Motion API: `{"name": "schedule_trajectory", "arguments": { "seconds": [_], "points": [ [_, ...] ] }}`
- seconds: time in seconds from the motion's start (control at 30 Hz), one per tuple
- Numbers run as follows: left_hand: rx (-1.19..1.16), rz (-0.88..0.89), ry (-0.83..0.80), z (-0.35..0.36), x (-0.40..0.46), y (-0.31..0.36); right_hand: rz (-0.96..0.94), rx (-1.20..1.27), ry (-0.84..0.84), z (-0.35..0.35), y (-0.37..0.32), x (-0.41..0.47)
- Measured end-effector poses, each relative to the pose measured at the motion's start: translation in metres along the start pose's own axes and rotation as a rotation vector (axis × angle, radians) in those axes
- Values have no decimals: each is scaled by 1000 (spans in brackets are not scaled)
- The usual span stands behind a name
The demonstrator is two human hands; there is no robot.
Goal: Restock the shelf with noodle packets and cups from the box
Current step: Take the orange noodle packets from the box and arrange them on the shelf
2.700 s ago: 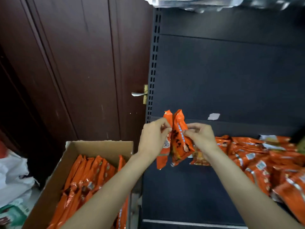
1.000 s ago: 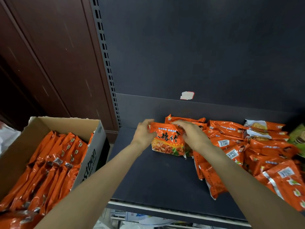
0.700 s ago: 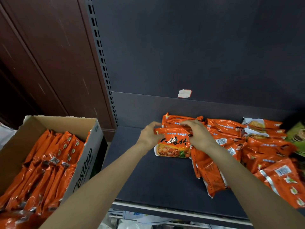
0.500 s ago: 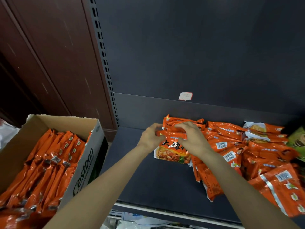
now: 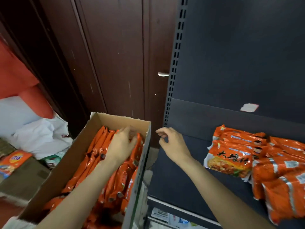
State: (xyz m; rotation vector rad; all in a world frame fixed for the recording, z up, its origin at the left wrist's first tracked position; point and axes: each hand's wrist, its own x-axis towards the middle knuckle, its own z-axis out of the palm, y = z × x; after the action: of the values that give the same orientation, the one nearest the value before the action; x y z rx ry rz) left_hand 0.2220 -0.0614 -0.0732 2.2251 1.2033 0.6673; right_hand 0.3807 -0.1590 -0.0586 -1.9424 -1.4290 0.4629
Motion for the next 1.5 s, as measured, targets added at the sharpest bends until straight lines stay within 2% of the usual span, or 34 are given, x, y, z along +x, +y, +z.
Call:
{"name": "schedule_trajectory", "arguments": {
  "seconds": [0.2,0.47,0.6,0.8,0.93,1.03,1.13,1.23,1.43,1.5],
  "points": [
    [77,-120,-175,-49,20,-111,127,53,-56,104,-51,41],
    [131,-150,-419,-20,35,-183,356,-1,-132,204,-46,68],
    [178,-179,-455,-4,40,-202,418,-106,-204,231,-33,82],
    [166,-218,-379,11,48,-218,600,-246,-253,258,-28,98],
    [142,-194,-338,11,52,-212,665,-316,-253,262,-27,105],
    [84,-138,-266,7,58,-203,593,-300,-149,252,-30,109],
    [-49,-53,-198,-10,68,-190,519,-136,-76,228,-38,109],
    [-144,1,-230,-35,78,-176,459,-46,-12,198,-53,106],
    [-299,37,-240,-75,98,-134,404,109,242,137,-96,116],
    [-351,88,-213,-85,100,-114,384,170,269,115,-108,116]
  ]
}}
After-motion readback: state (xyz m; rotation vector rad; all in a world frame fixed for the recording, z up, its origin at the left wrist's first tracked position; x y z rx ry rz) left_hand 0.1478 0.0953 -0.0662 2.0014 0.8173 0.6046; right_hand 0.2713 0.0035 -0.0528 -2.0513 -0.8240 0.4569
